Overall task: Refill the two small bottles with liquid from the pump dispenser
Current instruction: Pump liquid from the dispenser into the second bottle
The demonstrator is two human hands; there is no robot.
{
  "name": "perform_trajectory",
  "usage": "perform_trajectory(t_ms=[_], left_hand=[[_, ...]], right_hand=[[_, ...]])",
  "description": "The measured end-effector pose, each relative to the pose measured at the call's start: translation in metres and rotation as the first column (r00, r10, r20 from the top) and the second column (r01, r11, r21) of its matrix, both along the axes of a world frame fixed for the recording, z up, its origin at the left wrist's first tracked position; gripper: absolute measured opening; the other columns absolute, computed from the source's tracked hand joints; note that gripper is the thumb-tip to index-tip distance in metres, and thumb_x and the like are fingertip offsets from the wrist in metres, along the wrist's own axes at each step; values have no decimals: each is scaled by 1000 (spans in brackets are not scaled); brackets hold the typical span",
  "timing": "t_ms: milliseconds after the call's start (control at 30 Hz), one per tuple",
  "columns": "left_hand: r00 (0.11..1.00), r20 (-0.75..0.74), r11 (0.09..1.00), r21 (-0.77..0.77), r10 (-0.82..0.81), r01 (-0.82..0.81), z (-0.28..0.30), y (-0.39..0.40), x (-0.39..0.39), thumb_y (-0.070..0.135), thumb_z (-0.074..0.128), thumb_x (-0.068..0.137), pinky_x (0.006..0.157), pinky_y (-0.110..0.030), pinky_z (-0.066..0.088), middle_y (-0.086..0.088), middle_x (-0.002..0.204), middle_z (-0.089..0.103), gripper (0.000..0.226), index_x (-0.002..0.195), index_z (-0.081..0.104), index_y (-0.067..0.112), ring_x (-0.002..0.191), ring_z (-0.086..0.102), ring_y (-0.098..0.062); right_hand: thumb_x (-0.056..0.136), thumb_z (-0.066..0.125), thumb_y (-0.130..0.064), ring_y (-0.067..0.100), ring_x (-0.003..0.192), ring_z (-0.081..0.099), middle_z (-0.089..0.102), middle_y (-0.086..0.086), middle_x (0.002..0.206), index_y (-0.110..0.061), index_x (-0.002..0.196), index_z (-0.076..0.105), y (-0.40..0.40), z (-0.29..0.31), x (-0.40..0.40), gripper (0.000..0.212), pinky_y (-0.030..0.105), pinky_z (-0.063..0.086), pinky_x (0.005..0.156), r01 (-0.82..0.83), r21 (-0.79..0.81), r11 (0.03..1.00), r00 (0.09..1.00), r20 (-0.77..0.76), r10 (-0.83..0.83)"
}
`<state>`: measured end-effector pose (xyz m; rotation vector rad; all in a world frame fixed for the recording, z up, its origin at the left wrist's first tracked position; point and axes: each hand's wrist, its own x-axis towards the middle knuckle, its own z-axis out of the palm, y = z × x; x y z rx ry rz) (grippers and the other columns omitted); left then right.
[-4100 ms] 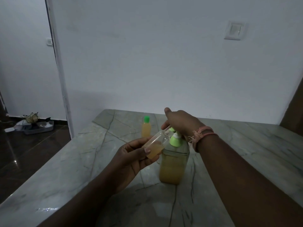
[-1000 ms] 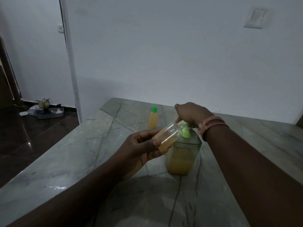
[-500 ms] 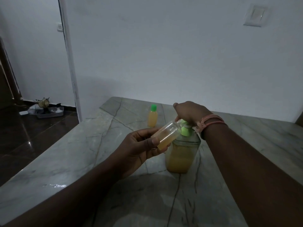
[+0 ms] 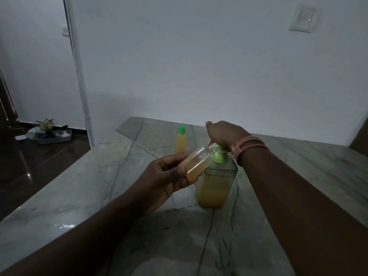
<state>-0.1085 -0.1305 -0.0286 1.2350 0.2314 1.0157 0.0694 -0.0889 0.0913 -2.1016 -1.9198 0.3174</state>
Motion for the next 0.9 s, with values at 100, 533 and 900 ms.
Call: perform_trajectory(t_ms=[100,533,900], left_hand=[[1000,15,1000,-10,4,-4,1,-1,0,31,87,75,89,-32,57,-18,127,67,61,128,67,10,115,66,-32],[998,-38,999,-4,42,-42,-4,1,0,36,85,74,83,-30,58,-14,122,70,59,128,69,20,111,69,-29],[1000,3,1000,9,30,-30,-3,1,0,37,85,75,81,-28,59,-16,115,72,62,129,68,14,105,71,-27]], right_hand=[[104,19,-22,31,122,47,47,18,139,0,133,45,-2,6,-2,45,32,35,93,7,-13,1000,999,36,-6],[101,22,-10,33,120,48,50,21,135,0,132,45,-3,3,-1,40,33,38,93,-27,25,999,996,83,25],[92,41,2,33,110,54,55,22,125,0,109,55,-13,4,-2,22,29,36,76,-53,-11,999,988,148,54]])
